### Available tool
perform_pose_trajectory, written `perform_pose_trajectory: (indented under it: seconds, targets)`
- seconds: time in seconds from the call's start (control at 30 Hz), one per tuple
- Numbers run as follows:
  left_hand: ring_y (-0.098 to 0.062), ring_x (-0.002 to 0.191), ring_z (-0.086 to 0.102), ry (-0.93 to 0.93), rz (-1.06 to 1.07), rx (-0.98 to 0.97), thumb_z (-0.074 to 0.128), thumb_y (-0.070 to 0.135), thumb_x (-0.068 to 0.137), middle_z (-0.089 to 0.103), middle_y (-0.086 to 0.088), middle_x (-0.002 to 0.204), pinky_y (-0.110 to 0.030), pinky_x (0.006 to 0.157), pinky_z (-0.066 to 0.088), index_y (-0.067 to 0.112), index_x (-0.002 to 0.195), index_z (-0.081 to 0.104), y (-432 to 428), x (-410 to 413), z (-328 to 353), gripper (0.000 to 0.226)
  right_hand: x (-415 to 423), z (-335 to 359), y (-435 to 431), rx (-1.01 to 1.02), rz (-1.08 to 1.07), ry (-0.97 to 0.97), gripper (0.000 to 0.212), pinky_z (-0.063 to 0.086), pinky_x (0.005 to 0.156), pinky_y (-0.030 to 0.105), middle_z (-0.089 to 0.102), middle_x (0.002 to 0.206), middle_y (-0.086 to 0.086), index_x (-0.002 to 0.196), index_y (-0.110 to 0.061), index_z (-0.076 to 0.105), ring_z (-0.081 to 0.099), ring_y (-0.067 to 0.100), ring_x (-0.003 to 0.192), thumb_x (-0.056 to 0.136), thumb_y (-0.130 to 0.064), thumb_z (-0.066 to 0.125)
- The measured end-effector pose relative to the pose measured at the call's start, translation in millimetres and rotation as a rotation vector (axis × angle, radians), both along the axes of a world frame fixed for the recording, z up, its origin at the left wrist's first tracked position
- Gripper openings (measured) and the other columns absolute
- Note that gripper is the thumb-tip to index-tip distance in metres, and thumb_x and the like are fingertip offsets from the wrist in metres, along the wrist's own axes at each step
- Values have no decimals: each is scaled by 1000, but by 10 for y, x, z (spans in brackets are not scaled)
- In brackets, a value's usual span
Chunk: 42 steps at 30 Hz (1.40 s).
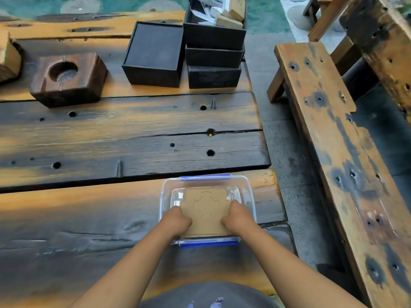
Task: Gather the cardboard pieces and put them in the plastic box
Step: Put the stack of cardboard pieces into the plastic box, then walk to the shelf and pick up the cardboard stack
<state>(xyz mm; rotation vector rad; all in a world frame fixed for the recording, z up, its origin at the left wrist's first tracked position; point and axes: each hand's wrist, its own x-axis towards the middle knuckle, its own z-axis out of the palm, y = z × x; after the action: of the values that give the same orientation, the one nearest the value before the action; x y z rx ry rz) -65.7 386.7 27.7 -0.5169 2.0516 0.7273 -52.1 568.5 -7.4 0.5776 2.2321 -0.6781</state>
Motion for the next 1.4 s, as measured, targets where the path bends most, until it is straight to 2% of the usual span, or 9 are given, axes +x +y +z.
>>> perform_pose_trajectory:
  seconds: [0.13, 0.33, 0.53, 0.63, 0.77, 0.87, 1.0, 1.23, 1.4]
  targets:
    - [-21, 69, 56, -1, -21, -14, 50, 14, 86, 59, -14, 102, -26, 52, 44, 6, 104, 51, 13, -12, 9, 20, -15, 3, -21, 33, 4, -13, 44, 48, 89, 33, 57, 129, 11, 129, -12, 44, 58, 29, 116, 89, -19, 61]
    - [-27, 95, 62, 29, -73, -10, 51, 17, 85, 63, -10, 105, -31, 77, 50, 7, 113, 54, -19, 58, 58, 30, 6, 131, -25, 28, -21, -11, 54, 49, 90, 36, 54, 131, 13, 137, -10, 36, 57, 30, 117, 87, -16, 56]
    - [-23, 84, 55, 149, -120, 43, 54, 24, 83, 61, -7, 98, -29, 63, 41, 7, 130, 40, -138, 149, 265, 51, 132, 331, -75, 43, -28, 59, 43, 50, 81, 34, 57, 124, 11, 125, -13, 47, 60, 28, 106, 84, -18, 57]
    - [-23, 84, 59, 270, -145, 106, 53, 24, 82, 59, -3, 90, -29, 64, 44, 11, 122, 45, -250, 177, 325, 42, 279, 425, -144, 47, -86, 160, 46, 45, 81, 29, 60, 123, 10, 130, -12, 51, 60, 27, 109, 85, -19, 59]
    - [-27, 109, 59, 381, -281, 135, 52, 23, 84, 63, -8, 122, -26, 81, 43, 13, 130, 53, -324, 181, 334, 47, 587, 582, -275, 4, -247, 395, 44, 44, 86, 27, 59, 123, 4, 129, -14, 54, 60, 20, 106, 86, -17, 61]
    - [-28, 107, 59, 423, -378, 185, 53, 22, 83, 63, -10, 121, -29, 86, 47, 14, 123, 57, -303, 227, 332, 42, 879, 698, -380, -10, -343, 511, 36, 44, 80, 27, 59, 113, -3, 123, -17, 57, 61, 13, 90, 87, -16, 60]
    - [-30, 99, 63, 452, -515, 256, 54, 22, 84, 66, -11, 112, -27, 72, 44, 13, 116, 60, -198, 400, 389, 33, 1346, 805, -461, -13, -432, 480, 24, 50, 84, 32, 63, 103, -7, 114, -22, 61, 62, 14, 91, 89, -24, 61]
    - [-31, 99, 60, 480, -889, 260, 52, 21, 85, 66, -16, 104, -34, 81, 48, 5, 98, 63, -8, 935, 551, 23, 2140, 822, -511, -12, -589, 442, 16, 47, 71, 25, 68, 93, 2, 102, -20, 62, 60, 14, 80, 86, -17, 64]
    - [-29, 111, 57, 497, -1126, 188, 50, 24, 87, 63, -12, 119, -33, 89, 48, 9, 110, 60, 117, 1506, 540, 29, 2834, 817, -517, 6, -700, 416, 11, 45, 67, 23, 66, 92, 0, 97, -21, 58, 60, 15, 81, 88, -22, 63]
